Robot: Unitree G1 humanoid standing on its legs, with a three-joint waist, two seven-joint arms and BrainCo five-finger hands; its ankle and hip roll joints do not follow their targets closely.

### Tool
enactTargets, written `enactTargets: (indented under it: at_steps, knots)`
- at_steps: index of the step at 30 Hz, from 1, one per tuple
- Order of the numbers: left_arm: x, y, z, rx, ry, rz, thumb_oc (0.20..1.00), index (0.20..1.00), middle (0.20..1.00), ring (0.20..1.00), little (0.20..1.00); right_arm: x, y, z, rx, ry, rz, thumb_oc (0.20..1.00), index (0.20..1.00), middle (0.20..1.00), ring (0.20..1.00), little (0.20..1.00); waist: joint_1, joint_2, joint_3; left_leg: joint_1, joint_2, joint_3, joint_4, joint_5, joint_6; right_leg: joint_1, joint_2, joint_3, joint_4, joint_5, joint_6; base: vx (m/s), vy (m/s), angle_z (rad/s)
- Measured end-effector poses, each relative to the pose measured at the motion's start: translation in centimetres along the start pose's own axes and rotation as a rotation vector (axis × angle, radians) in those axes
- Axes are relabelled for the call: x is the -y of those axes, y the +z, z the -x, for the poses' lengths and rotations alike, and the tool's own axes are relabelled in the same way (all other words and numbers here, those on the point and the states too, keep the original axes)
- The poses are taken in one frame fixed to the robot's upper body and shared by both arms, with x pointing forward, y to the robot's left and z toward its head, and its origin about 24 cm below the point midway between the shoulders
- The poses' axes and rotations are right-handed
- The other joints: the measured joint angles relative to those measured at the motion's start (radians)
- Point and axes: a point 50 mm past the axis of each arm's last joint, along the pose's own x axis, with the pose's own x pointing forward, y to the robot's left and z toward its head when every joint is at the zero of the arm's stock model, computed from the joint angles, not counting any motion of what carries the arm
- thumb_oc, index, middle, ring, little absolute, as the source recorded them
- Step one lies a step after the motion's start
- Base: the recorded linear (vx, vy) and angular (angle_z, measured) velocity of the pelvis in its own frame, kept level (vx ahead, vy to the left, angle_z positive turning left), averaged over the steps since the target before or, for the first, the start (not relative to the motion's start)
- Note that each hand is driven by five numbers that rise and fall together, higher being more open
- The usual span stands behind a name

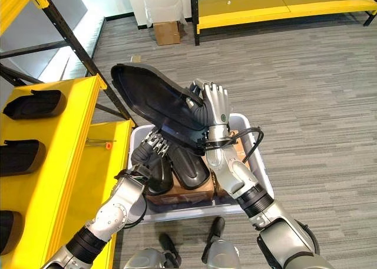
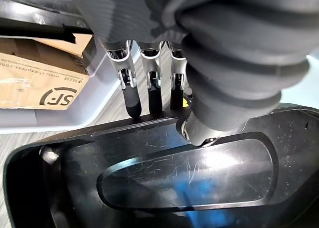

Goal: Move parts from the plastic box to the shelf.

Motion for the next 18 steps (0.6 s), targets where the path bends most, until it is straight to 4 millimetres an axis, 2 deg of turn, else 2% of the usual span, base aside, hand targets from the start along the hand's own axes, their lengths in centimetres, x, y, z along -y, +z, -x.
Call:
enactTargets:
  at_steps: [8,14,16,17,18]
  knots:
    - [-0.3,-0.2,0.2,-0.008,0.012,0.001,0.200,0.200,0.200,0.200,0.200,-0.1,0.3,0.0,0.027,0.022,0.017,0.200,0.200,0.200,0.200,0.200,0.017,-0.001,-0.009,0.004,-0.001,-0.027,0.001,0.000,0.000,0.022,-0.003,-0.026,-0.006,0.000,0.001,0.01,0.021,0.09]
    - [-1.0,0.0,0.5,0.025,0.037,-0.002,0.200,0.200,0.200,0.200,0.200,-0.5,0.9,0.1,0.006,0.077,-0.084,0.200,0.200,0.200,0.200,0.200,0.040,-0.001,-0.033,0.004,-0.003,-0.040,0.000,0.000,0.000,0.032,-0.007,-0.042,-0.006,0.000,0.001,-0.01,0.089,0.08]
    - [-1.3,0.1,0.8,0.038,0.046,-0.024,0.200,0.200,0.200,0.200,0.200,-0.6,0.9,0.2,-0.014,0.100,-0.118,0.200,0.200,0.200,0.200,0.200,0.054,0.000,-0.037,0.005,-0.005,-0.055,-0.002,0.000,0.000,0.044,-0.011,-0.057,-0.006,0.001,0.000,-0.03,0.130,0.28]
    - [-1.6,0.3,1.1,0.056,0.063,-0.039,0.200,0.200,0.200,0.200,0.200,-0.9,1.0,0.3,-0.034,0.124,-0.159,0.200,0.200,0.200,0.200,0.200,0.064,0.000,-0.046,0.005,-0.008,-0.082,-0.003,0.000,0.000,0.063,-0.017,-0.085,-0.005,-0.006,0.008,-0.07,0.190,0.49]
    - [-1.7,0.3,1.3,0.061,0.073,-0.044,0.200,0.200,0.200,0.200,0.200,-1.1,1.2,0.4,-0.036,0.135,-0.176,0.200,0.200,0.200,0.200,0.200,0.093,-0.001,-0.062,0.004,-0.011,-0.089,-0.001,0.000,0.000,0.060,-0.022,-0.091,-0.001,-0.008,0.008,-0.08,0.194,0.57]
